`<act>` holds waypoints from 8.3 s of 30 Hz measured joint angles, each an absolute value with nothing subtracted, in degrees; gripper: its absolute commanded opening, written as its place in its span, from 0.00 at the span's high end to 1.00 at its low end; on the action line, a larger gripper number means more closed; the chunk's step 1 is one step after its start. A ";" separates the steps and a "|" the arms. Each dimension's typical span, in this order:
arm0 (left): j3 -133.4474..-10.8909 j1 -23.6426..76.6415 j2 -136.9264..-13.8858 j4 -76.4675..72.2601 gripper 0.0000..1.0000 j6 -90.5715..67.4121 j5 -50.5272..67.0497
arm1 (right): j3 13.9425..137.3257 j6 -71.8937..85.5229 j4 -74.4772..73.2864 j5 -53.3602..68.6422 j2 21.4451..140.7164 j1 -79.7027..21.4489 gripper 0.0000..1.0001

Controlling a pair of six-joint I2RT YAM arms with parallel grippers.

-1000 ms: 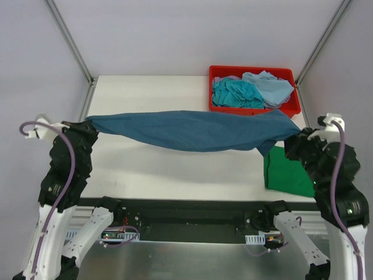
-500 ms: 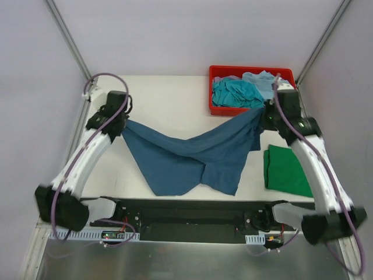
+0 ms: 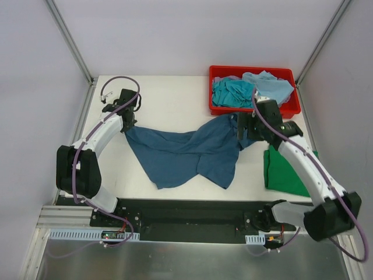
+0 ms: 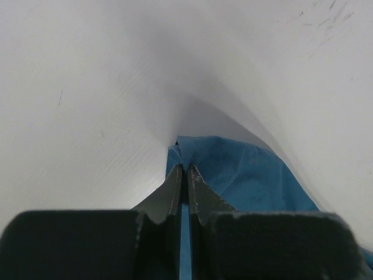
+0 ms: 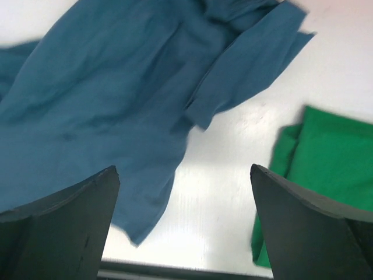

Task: Fold and stack the t-shirts
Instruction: Flatten out the tshirt, then fold the flattened tshirt in 1/3 of the way

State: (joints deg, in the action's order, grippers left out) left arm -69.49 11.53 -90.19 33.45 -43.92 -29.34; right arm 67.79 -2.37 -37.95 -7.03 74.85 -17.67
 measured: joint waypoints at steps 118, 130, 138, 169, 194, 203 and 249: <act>-87.22 8.16 -104.05 29.63 1.00 -26.96 -24.86 | 85.89 -15.44 -19.55 -14.85 97.58 -14.00 1.00; -99.09 6.24 -117.75 30.02 1.00 -22.37 -26.13 | 92.29 -12.36 -17.61 -7.03 108.44 -13.96 1.00; -99.31 5.15 -118.19 29.58 1.00 -20.84 -25.30 | 92.23 -8.49 -21.76 -7.40 107.44 -13.98 0.99; -74.96 4.80 -96.33 35.53 1.00 -22.35 -27.46 | 57.36 14.81 -50.52 -6.28 67.31 -26.94 0.96; -78.32 4.80 -93.36 42.68 0.01 -26.61 -23.27 | 50.30 10.44 -37.15 -0.45 63.83 -28.71 0.04; -82.78 4.80 -100.36 39.64 0.01 -26.55 -11.14 | 59.31 7.22 -29.28 2.42 80.84 -24.34 0.04; -66.39 3.90 -91.26 38.06 0.01 -35.53 -10.22 | 64.58 -4.71 -33.82 -0.51 87.09 -43.13 0.31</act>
State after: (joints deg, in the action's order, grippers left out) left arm -66.39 3.90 -91.26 38.06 -35.53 -10.22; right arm 64.58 -4.71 -33.82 -0.51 87.09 -43.13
